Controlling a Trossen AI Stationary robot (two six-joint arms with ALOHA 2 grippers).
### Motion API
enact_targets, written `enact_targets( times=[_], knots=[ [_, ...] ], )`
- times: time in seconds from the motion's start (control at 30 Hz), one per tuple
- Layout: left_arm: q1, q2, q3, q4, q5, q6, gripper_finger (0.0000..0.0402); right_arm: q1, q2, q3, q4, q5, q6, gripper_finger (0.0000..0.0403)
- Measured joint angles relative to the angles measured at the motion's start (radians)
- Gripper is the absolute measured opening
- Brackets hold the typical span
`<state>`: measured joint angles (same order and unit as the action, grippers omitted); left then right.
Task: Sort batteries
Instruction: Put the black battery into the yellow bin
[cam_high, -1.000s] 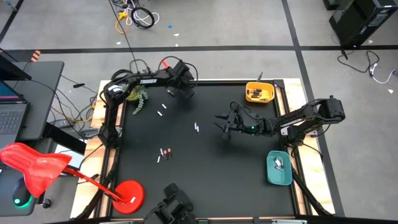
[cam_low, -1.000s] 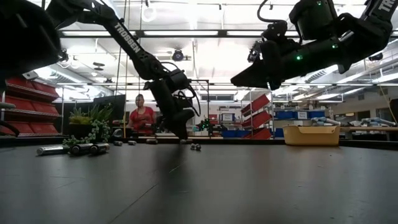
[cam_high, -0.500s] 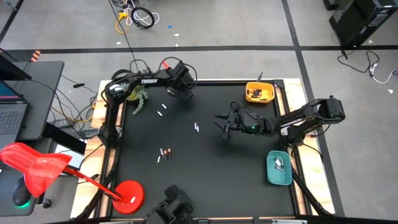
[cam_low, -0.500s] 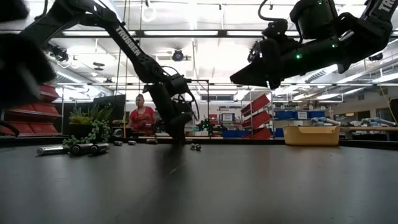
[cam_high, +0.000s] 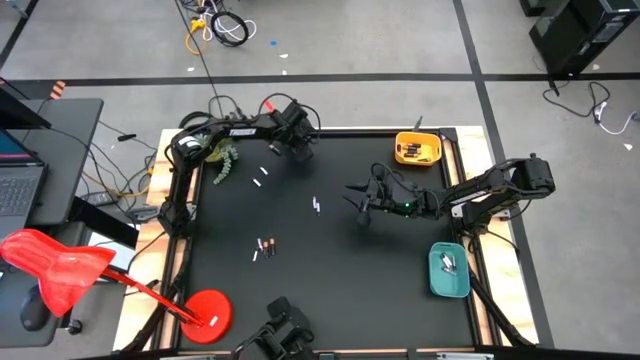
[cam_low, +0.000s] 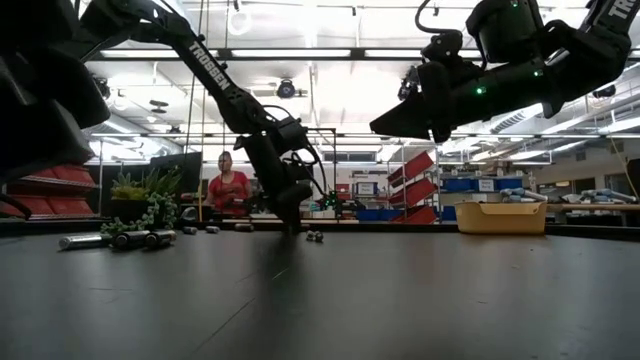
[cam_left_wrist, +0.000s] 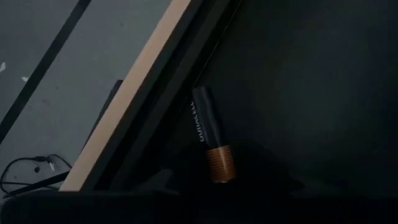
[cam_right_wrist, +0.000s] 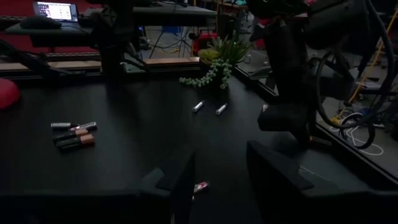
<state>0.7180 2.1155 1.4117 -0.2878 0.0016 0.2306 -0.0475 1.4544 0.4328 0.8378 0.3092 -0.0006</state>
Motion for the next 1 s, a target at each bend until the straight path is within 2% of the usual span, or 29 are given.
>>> enact_targets(
  times=[0.2,0.27,0.63,0.73,0.87,1.0],
  knots=[
    [0.0,0.001,0.0,0.005,-0.016,0.01,0.0023,0.0,0.0,0.0,0.007,0.0,-0.002,0.0151],
    [0.001,0.002,0.001,0.006,-0.017,0.022,0.0008,0.0,0.0,0.0,0.006,0.0,-0.002,0.0151],
    [-0.012,0.001,0.003,-0.027,-0.023,0.114,0.0001,0.0,0.0,0.0,-0.005,0.012,0.008,0.0151],
    [-0.02,-0.002,0.003,-0.042,-0.024,0.147,0.0001,0.0,0.0,0.0,-0.024,0.059,0.028,0.0151],
    [-0.027,-0.015,0.0,-0.059,0.007,0.16,0.0,-0.003,0.0,0.003,-0.097,0.095,0.074,0.0151],
    [-0.032,-0.039,-0.005,-0.076,0.07,0.169,0.0,-0.014,0.0,0.055,-0.284,0.092,0.112,0.0151]
  ],
)
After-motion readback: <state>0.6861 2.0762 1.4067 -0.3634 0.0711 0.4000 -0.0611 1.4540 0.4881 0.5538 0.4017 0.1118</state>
